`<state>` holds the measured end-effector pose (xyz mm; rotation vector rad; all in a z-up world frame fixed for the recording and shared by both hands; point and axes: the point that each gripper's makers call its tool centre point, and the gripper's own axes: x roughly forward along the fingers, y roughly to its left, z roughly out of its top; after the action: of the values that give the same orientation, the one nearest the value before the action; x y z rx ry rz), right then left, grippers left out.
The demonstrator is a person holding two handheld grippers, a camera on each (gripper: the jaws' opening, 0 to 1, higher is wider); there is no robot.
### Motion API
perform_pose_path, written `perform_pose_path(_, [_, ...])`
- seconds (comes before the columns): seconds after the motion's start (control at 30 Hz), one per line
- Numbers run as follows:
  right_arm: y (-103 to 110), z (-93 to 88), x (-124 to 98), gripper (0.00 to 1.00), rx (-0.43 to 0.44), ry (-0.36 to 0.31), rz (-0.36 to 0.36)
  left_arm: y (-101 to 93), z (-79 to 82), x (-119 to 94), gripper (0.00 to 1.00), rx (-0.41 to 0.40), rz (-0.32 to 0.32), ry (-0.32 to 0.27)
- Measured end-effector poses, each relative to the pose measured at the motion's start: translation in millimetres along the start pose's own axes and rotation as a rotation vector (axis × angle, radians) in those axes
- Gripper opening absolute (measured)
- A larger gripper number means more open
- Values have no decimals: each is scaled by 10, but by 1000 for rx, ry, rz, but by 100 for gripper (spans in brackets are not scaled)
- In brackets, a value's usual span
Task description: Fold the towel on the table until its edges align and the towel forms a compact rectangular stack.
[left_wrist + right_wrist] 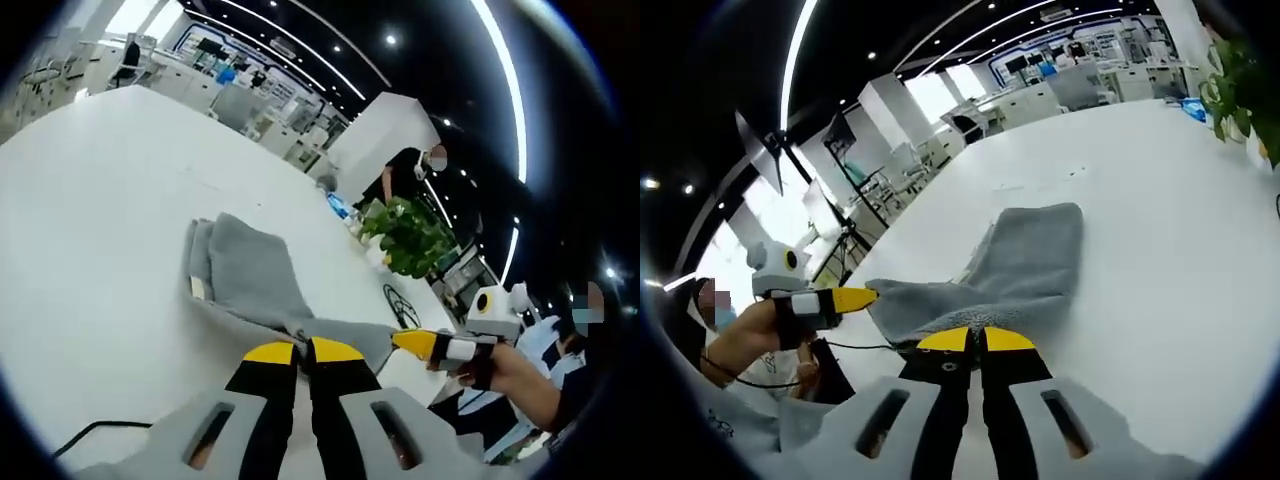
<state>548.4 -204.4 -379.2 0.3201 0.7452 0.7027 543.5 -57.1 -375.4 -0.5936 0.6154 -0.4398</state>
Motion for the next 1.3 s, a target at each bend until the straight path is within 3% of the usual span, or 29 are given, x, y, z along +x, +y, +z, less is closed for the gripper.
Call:
perform_pose_path(0.47, [-49,333,134,1,89,-40,22,59,406,181,4,-99,-3,-117])
perform_pose_path(1.3, [-358,801,520,1,176,-82,24,264,847,622,4,-185,-29,-190])
